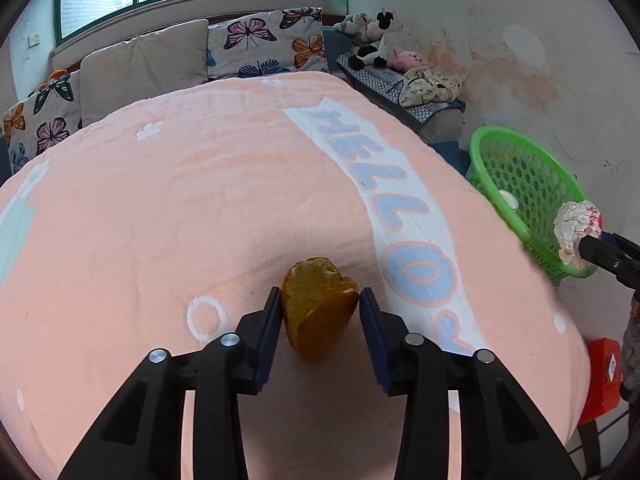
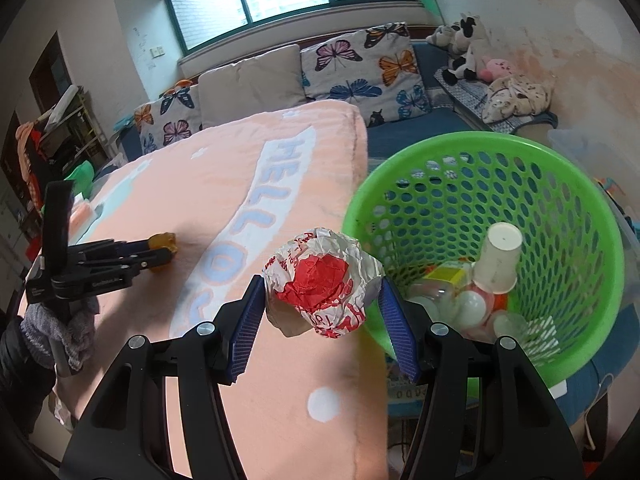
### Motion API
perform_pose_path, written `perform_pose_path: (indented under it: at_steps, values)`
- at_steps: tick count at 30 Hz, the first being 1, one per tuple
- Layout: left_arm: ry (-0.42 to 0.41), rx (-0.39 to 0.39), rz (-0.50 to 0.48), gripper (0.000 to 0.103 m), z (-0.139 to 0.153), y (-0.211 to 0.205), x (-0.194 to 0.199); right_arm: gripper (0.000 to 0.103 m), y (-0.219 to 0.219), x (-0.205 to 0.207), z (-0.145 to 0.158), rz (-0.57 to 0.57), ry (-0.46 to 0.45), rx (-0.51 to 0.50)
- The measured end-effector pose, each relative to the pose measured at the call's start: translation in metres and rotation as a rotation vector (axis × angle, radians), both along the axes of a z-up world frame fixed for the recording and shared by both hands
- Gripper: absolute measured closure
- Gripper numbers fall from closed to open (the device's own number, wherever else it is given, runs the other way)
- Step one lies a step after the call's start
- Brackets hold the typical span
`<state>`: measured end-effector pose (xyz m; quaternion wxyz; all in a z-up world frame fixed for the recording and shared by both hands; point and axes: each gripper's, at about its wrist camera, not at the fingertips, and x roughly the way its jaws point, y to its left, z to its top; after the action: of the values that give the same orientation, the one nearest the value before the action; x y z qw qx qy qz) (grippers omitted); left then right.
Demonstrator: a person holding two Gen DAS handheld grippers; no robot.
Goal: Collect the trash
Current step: 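Grasp the orange peel with the left tool while the right holds the wrapper, then drop the wrapper into the basket with the right tool while the left drops the peel in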
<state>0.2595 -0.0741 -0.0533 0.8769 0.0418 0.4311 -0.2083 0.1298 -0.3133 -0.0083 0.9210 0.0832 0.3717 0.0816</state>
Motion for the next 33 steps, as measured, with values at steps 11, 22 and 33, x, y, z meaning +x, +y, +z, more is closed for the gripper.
perform_pose_path:
  at_steps: [11, 22, 33]
  values:
    - [-0.054, -0.022, -0.038, 0.067, 0.032, -0.018, -0.024, 0.045, -0.042, -0.012, 0.004, -0.105, -0.015, 0.01]
    - [-0.094, -0.042, -0.127, 0.067, 0.064, -0.068, -0.033, 0.043, -0.087, -0.014, -0.002, -0.203, -0.003, -0.025]
    - [-0.111, -0.034, -0.207, 0.067, 0.079, -0.125, -0.03, 0.031, -0.104, -0.018, -0.002, -0.238, -0.014, -0.054]
